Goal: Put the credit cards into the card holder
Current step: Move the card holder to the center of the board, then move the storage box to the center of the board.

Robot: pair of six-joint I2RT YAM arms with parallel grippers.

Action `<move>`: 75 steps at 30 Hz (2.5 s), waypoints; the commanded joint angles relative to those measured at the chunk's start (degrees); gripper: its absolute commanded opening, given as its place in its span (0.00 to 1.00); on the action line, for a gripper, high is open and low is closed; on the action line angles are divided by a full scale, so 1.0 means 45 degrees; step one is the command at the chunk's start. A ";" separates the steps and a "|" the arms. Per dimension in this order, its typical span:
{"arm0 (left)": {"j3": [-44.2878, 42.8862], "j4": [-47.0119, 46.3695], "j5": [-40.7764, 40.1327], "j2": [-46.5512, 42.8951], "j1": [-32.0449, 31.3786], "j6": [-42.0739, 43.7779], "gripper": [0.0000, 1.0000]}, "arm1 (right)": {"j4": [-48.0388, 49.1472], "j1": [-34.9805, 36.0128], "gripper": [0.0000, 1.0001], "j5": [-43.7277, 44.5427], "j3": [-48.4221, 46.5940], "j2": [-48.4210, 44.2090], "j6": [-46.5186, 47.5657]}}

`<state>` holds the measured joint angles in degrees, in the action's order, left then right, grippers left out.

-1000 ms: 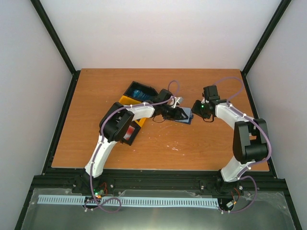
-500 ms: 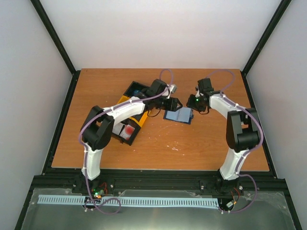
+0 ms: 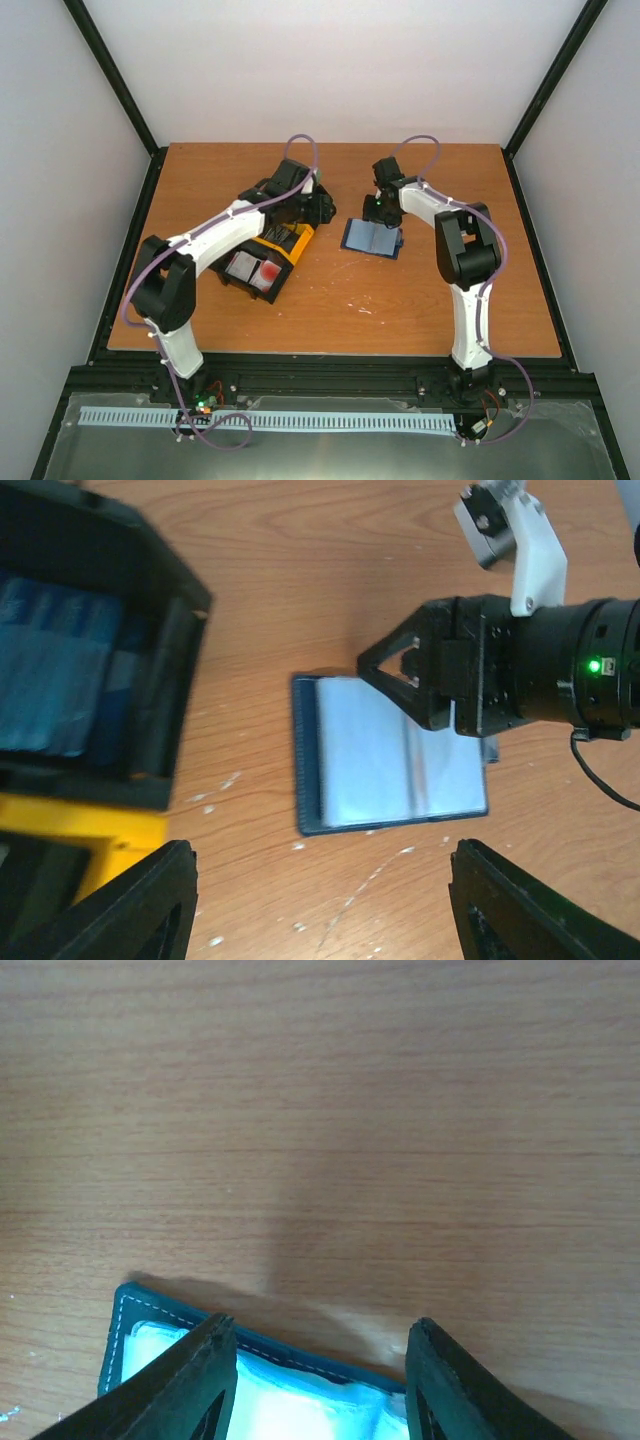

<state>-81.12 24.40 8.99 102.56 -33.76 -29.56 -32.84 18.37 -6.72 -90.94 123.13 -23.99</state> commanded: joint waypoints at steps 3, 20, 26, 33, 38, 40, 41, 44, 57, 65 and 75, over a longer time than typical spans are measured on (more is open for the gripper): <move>0.0778 0.1195 -0.0074 -0.1123 0.0679 0.0037 0.71 | -0.1055 0.0450 0.47 -0.0420 -0.0552 0.0749 0.0037; 0.0575 0.3573 -0.1451 -0.1076 0.1685 0.1464 0.61 | -0.2136 0.1588 0.47 -0.0389 0.2974 -0.2379 -0.1836; -0.0618 0.4008 -0.2893 0.0380 0.1909 0.2054 0.53 | -0.1708 0.1434 0.48 0.1084 0.1879 -0.2827 -0.2028; -0.1609 0.3825 -0.1643 0.1594 0.2657 0.2051 0.51 | -0.1788 0.1014 0.48 0.0990 0.0367 -0.1967 -0.0770; -0.0015 0.3288 0.1575 0.0874 0.2658 0.2807 0.50 | -0.1674 0.0974 0.48 0.0990 0.0181 -0.1790 0.0026; 0.0681 0.3111 0.2702 0.0524 0.2658 0.2989 0.50 | -0.1648 0.0947 0.48 0.0961 0.0167 -0.1714 0.0121; 0.0869 0.3200 0.2920 0.0467 0.2658 0.2999 0.50 | -0.1648 0.0931 0.48 0.0924 0.0137 -0.1659 0.0148; 0.1209 0.3617 0.2500 0.0574 0.2658 0.2790 0.48 | -0.1691 0.0883 0.48 0.0810 0.0119 -0.1517 0.0193; 0.3662 0.6328 -0.0253 -0.1414 0.2658 0.1628 0.48 | -0.1716 0.0820 0.48 0.0514 0.0598 -0.1726 -0.0012; 0.3607 0.7597 -0.2899 -0.1646 0.2658 0.0777 0.46 | -0.1592 0.0820 0.48 0.0484 0.1027 -0.1956 -0.0205; 0.2477 0.4839 -0.2798 -0.1531 0.2678 0.2785 0.40 | -0.1316 0.0808 0.48 0.0311 0.1459 -0.2321 -0.0478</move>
<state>-66.02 50.50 -0.82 95.13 -21.69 -21.26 -39.57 22.20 -5.17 -85.43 115.63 -25.12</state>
